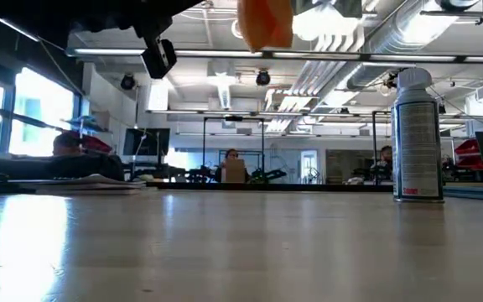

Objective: Apply microfiber cloth
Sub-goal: Wipe the front and back of the cellphone with the yellow microfiber cloth

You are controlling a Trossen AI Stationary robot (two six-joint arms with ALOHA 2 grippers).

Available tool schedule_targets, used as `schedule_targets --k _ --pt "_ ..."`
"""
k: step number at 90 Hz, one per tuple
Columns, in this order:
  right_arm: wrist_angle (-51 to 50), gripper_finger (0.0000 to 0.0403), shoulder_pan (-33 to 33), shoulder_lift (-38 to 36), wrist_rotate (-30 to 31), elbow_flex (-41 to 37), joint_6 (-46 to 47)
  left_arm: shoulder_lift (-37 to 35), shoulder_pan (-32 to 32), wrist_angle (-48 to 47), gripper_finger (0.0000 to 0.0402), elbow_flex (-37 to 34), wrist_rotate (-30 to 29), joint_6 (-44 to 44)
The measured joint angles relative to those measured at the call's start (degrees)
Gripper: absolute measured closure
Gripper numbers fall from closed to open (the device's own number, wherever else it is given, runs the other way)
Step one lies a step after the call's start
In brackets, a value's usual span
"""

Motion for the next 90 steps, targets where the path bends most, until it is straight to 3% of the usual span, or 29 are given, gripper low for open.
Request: schedule_targets --k 27,50,60,72,90 --pt "-10.19 0.0403 4.64 -1.51 3.78 0.87 2.91 -0.24 1.73 -2.54 0.0389 0.46 -1.59 1.46" --pt "-18.43 0.0403 4.73 -4.46 28.49 10.32 -14.5 0.0 0.21 -6.19 0.0389 0.44 -3.59 0.35" --pt "-16.37 0.0403 2.3 -4.84 34.09 13.23 -21.47 0.0 -0.78 -7.57 0.0389 0.35 -5.33 -0.73" --pt "-12.57 0.0403 -2.12 -4.77 33.21 13.4 -22.39 0.24 -1.58 -8.33 0.0389 0.31 -7.55 -3.75" --pt "-12.02 0.0403 -5.51 -2.04 16.79 13.35 -14.09 1.35 -1.62 -9.24 0.0389 0.22 -9.25 -12.81"
